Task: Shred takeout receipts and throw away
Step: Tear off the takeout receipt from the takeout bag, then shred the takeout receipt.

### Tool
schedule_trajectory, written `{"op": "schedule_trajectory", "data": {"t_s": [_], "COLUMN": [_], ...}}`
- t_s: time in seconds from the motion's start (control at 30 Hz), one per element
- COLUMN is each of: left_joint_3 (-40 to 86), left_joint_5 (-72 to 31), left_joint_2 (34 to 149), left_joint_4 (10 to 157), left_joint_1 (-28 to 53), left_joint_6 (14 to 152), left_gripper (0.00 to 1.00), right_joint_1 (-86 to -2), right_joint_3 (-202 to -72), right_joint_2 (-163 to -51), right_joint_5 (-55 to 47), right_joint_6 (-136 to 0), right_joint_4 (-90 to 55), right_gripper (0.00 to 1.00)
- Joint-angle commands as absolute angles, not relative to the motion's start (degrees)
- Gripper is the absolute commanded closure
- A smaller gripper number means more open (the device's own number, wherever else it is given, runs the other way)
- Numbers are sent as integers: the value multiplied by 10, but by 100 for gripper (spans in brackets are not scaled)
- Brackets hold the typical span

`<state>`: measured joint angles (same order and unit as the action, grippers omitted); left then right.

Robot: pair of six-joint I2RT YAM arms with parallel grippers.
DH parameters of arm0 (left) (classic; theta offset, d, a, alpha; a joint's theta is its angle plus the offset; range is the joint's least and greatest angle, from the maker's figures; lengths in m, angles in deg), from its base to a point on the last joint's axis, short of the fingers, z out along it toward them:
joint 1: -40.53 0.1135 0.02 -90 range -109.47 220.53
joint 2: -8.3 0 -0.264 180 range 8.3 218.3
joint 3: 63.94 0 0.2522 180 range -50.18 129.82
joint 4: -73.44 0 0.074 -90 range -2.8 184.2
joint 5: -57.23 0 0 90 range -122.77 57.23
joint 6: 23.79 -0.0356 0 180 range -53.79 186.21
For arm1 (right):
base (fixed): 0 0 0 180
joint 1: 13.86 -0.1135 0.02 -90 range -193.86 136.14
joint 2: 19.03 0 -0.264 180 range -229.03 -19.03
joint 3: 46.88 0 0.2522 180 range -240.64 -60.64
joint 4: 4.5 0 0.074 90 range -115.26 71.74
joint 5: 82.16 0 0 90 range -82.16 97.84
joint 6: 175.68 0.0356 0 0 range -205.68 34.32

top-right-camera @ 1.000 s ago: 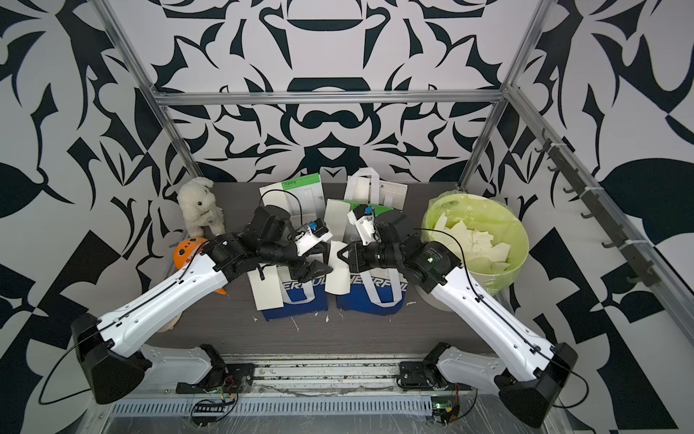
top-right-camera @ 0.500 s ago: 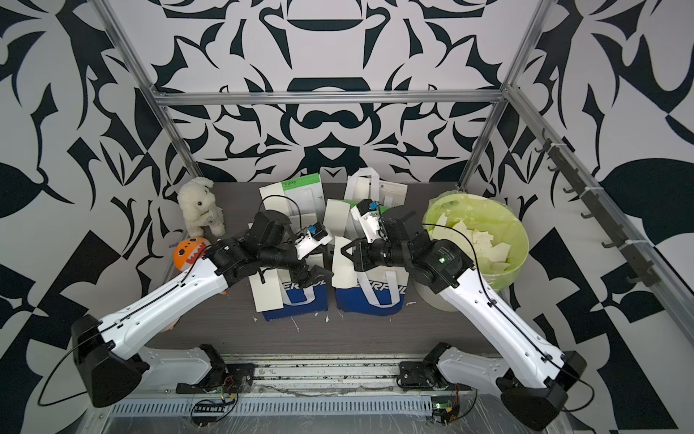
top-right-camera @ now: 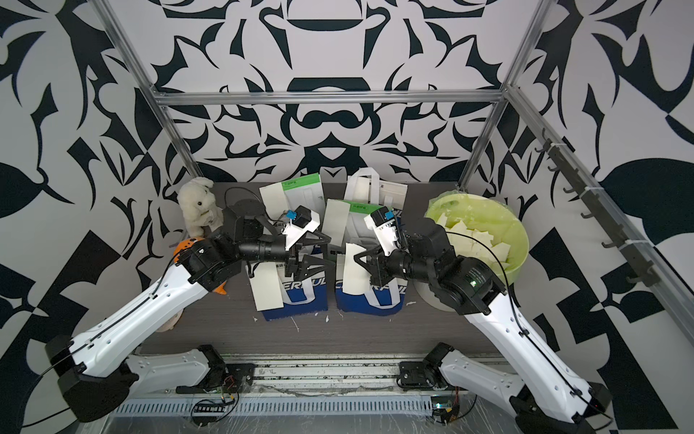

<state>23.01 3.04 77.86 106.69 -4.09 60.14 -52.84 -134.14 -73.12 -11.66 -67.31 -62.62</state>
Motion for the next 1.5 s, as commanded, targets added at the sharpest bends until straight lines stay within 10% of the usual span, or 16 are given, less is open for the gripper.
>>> {"op": "schedule_trajectory", "data": {"t_s": [0.0,0.43,0.8,0.93,1.1,1.2,1.47], "left_joint_3": [260,267,268,269,269,269,268], "left_joint_5": [72,112,142,145,137,125,93], "left_joint_2": [803,849,856,860,862,857,820], "left_joint_4": [1037,992,994,998,1002,1006,1077], "left_joint_1": [-39,-42,-43,-43,-45,-45,-44], "left_joint_6": [633,679,686,690,691,690,648], "left_gripper": [27,42,73,100,100,100,100], "right_joint_1": [-530,-531,-530,-530,-530,-530,-530], "right_joint_3": [-1339,-1333,-1334,-1336,-1339,-1344,-1363], "right_joint_2": [-726,-730,-737,-738,-739,-739,-682], "right_joint_5": [-145,-154,-148,-145,-138,-139,-85], "right_joint_6": [-684,-687,-684,-681,-677,-678,-746], "right_joint_4": [-590,-584,-582,-582,-579,-586,-656], "right_gripper": [100,100,100,100,100,56,24]}}
